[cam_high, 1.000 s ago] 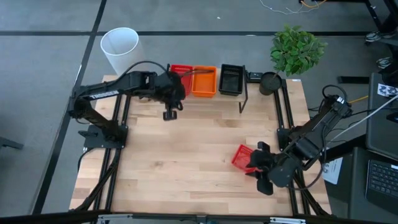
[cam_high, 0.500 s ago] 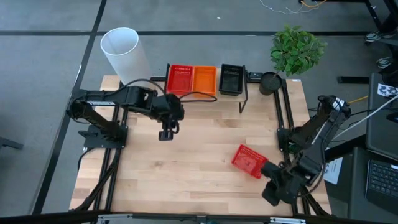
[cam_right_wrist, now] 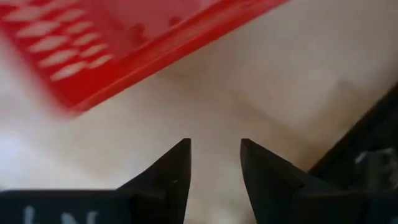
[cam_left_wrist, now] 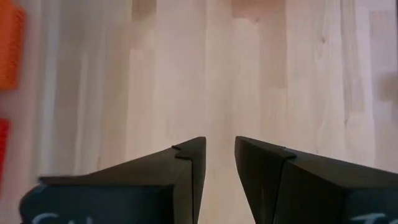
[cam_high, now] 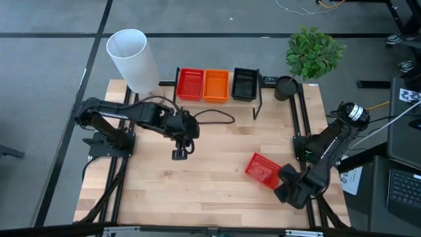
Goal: Stack baskets on shelf by color
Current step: Stack the red basket on the stacked red baskets on the shelf
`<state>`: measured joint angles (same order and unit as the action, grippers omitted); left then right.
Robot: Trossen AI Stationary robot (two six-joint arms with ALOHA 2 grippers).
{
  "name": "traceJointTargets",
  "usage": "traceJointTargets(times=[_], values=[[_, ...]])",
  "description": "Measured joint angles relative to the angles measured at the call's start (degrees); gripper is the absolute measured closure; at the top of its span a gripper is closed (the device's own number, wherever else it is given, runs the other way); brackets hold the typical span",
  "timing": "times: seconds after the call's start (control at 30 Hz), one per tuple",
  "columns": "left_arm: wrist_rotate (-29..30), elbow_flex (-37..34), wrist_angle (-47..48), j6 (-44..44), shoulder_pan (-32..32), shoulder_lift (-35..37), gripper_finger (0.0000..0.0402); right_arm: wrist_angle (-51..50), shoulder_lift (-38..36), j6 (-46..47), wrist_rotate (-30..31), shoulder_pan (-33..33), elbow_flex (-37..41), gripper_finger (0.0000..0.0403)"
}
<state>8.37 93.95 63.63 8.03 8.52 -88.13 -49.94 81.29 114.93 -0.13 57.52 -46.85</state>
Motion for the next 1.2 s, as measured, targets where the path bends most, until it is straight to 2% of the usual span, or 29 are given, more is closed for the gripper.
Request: traceJointTargets(times=[0.17,0.23,0.3,0.4,0.47,0.57,0.67,0.77,0.9,1.07,1.2], values=[[0.0,0.0,-1.3,0.8,1.6,-1.4,0.0324,-0.8,0.0,5.2,1.7,-1.6,5.8,0.0265],[-0.1,-0.2,-1.4,0.6,1.9,-1.8,0.0324,-0.3,0.0,5.9,5.3,-3.9,7.5,0.0265],[-0.1,-0.1,-2.3,0.6,2.0,-2.4,0.0324,1.2,0.0,4.2,12.7,-6.6,8.4,0.0265],[-0.1,-0.2,-2.5,0.5,2.0,-3.0,0.0324,11.2,0.0,-8.3,27.2,-11.5,8.3,0.0265],[-0.1,0.0,-2.9,0.5,2.0,-3.3,0.0324,22.5,0.0,-22.5,31.1,-14.3,8.3,0.0265],[-0.1,-0.2,-2.0,0.4,2.0,-3.6,0.0324,38.8,0.0,-42.0,30.2,-16.9,8.2,0.0265],[-0.2,0.0,-2.5,-0.3,2.0,-4.2,0.0324,46.7,-0.5,-51.3,28.5,-17.5,7.9,0.0265],[-0.3,-1.2,-4.0,-5.1,2.2,-5.7,0.0324,46.8,-0.5,-53.6,28.1,-17.6,6.3,0.0265],[2.0,-6.1,-10.9,-17.4,3.2,-9.5,0.0324,46.4,-0.5,-56.5,28.0,-17.0,4.2,0.0265],[13.4,-9.1,-14.1,-38.1,4.8,-15.9,0.0324,45.2,-0.8,-57.0,27.0,-15.4,2.1,0.0265],[18.4,-9.0,-17.4,-46.3,5.9,-20.4,0.0324,45.2,-1.7,-57.0,27.2,-13.7,1.3,0.0265]])
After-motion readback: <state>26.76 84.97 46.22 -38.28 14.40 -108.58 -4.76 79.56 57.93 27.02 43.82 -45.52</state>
